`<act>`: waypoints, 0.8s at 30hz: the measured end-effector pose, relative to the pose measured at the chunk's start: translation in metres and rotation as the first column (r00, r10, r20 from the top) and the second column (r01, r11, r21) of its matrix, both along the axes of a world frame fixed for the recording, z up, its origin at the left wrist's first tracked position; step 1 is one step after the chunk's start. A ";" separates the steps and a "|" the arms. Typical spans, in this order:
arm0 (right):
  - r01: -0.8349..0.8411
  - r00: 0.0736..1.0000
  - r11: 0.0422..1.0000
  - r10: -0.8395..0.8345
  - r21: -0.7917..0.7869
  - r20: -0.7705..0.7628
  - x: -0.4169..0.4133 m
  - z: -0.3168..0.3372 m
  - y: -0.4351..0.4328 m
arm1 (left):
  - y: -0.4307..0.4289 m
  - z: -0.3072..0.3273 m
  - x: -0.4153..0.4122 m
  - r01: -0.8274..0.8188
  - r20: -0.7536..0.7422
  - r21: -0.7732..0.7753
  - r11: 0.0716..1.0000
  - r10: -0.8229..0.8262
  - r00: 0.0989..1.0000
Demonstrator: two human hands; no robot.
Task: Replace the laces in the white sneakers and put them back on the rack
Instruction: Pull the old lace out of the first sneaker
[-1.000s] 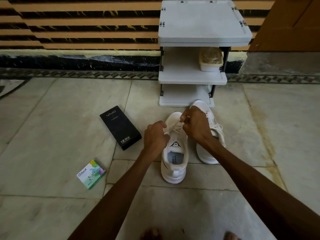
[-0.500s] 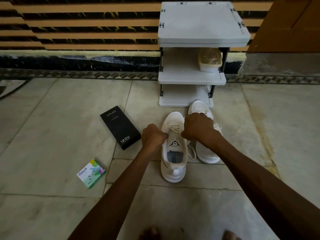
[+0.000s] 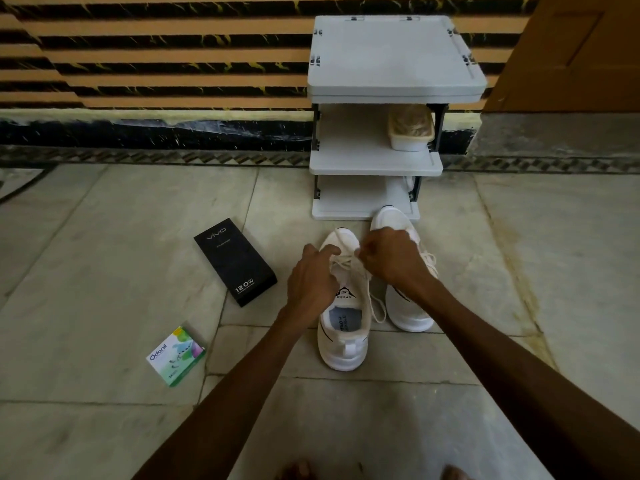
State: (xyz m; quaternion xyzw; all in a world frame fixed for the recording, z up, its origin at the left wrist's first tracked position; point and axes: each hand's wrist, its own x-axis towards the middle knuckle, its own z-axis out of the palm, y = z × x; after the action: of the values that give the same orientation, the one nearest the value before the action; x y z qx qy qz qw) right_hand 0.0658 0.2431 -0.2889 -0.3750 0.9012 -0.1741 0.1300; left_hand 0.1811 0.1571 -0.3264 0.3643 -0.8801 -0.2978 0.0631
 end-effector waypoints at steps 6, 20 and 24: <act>-0.017 0.997 0.994 0.024 0.106 -0.067 0.025 -0.028 0.011 | -0.001 -0.008 -0.012 0.251 0.232 -0.218 0.943 -0.200 0.952; 0.109 0.993 0.989 -0.103 -0.096 0.061 0.021 -0.047 0.024 | -0.041 0.004 -0.018 0.169 0.151 0.140 0.976 -0.190 0.970; 0.102 0.994 0.990 -0.098 -0.095 0.051 0.020 -0.045 0.027 | -0.033 0.019 -0.015 0.133 -0.415 0.687 0.715 0.235 0.879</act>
State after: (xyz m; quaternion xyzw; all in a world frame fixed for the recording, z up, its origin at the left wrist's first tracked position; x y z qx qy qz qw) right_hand 0.0862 0.2698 -0.3342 -0.3311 0.9060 -0.2328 0.1236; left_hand 0.1665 0.1243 -0.3070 0.3015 -0.6480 -0.6846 0.1428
